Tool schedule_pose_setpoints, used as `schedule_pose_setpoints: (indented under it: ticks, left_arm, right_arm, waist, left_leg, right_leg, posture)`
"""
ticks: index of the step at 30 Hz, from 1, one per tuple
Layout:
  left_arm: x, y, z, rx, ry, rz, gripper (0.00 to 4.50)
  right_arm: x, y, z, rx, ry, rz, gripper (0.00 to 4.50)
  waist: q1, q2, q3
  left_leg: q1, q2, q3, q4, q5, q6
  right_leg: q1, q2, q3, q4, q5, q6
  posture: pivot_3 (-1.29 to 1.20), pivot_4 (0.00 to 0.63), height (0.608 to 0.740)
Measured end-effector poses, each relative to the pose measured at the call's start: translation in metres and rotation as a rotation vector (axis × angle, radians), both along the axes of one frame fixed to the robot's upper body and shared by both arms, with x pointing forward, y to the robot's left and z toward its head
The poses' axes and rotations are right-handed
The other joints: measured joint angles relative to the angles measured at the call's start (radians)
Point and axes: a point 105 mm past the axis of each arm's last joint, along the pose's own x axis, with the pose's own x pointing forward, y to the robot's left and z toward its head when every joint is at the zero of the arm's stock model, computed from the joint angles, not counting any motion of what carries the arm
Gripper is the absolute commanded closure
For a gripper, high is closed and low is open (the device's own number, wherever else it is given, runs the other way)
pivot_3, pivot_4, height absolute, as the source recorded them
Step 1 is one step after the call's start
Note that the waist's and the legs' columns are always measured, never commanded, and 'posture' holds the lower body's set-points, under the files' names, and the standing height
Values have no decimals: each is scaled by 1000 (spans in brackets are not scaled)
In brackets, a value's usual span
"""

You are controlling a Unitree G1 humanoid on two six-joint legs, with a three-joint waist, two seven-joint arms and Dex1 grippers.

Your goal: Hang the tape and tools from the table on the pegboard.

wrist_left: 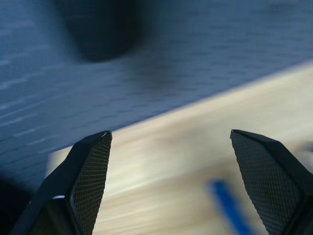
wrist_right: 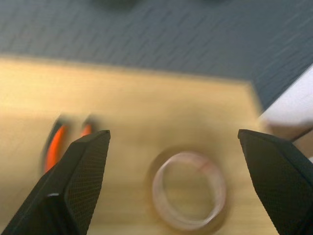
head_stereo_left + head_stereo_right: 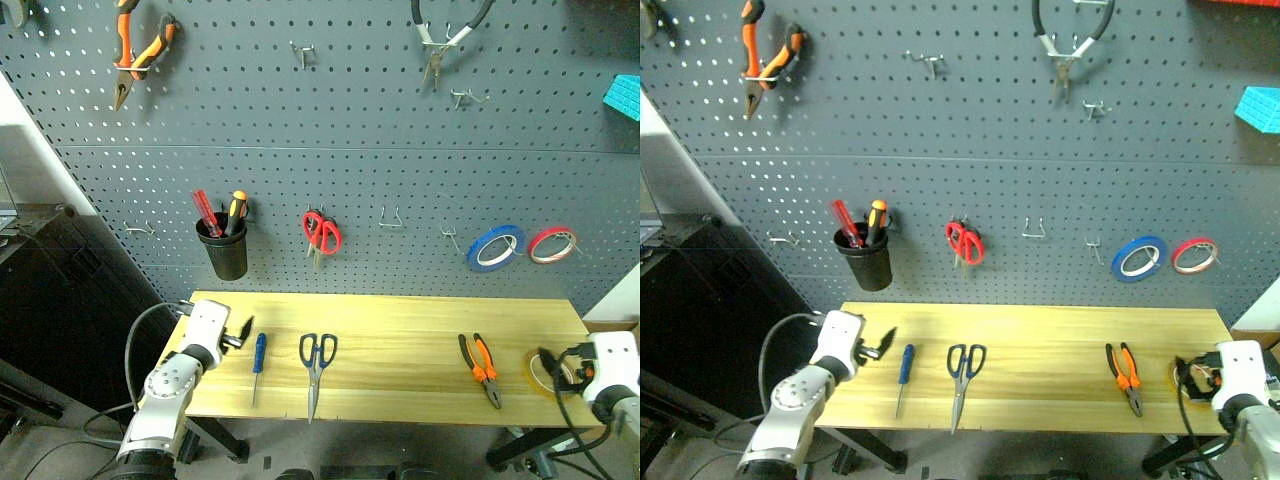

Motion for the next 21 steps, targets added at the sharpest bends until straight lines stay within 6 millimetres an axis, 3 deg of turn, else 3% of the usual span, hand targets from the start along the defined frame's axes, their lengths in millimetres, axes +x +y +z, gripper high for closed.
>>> schedule_pose_setpoints:
  ticks: [2, 5, 11, 15, 21]
  left_arm:
    - [-6, -27, 4, -14, 20, -141, 389]
    - [-10, -46, 11, -37, 42, -241, 389]
    - [-4, -95, 41, -37, 21, -485, 389]
    - [-7, -120, 64, -79, -4, -623, 389]
    - [-34, -143, 86, 20, -31, -934, 389]
  right_arm:
    - [3, 8, 7, 23, -12, 21, 0]
    - [6, 12, 12, 29, -12, 28, 0]
    - [16, 1, 9, 20, 80, 56, 0]
    - [32, -5, 6, 24, 132, 89, 0]
    - [48, -12, -8, 48, 209, 81, 0]
  waist:
    - [-4, 1, 21]
    - [-15, -2, 43]
    - [-32, -4, 105]
    - [-53, -9, 139]
    - [-57, -7, 183]
  left_leg:
    - [0, 2, 0, 0, 0, 0]
    - [-1, 5, 0, 0, 0, 0]
    - [-7, 5, 0, 0, 0, 0]
    - [-19, 5, 0, 2, -1, 2]
    - [-22, 8, -1, 1, -2, 3]
  right_leg:
    - [0, 1, -1, 0, 0, 0]
    - [-1, 3, -4, 0, -1, -2]
    - [-5, 2, -4, 0, 1, -7]
    - [-19, 0, -4, 2, 2, -7]
    - [-22, -3, -3, 0, 2, -8]
  posture:
    - [-20, 123, 740]
    - [-29, 158, 740]
    - [-46, 240, 740]
    - [-59, 267, 740]
    - [-47, 304, 740]
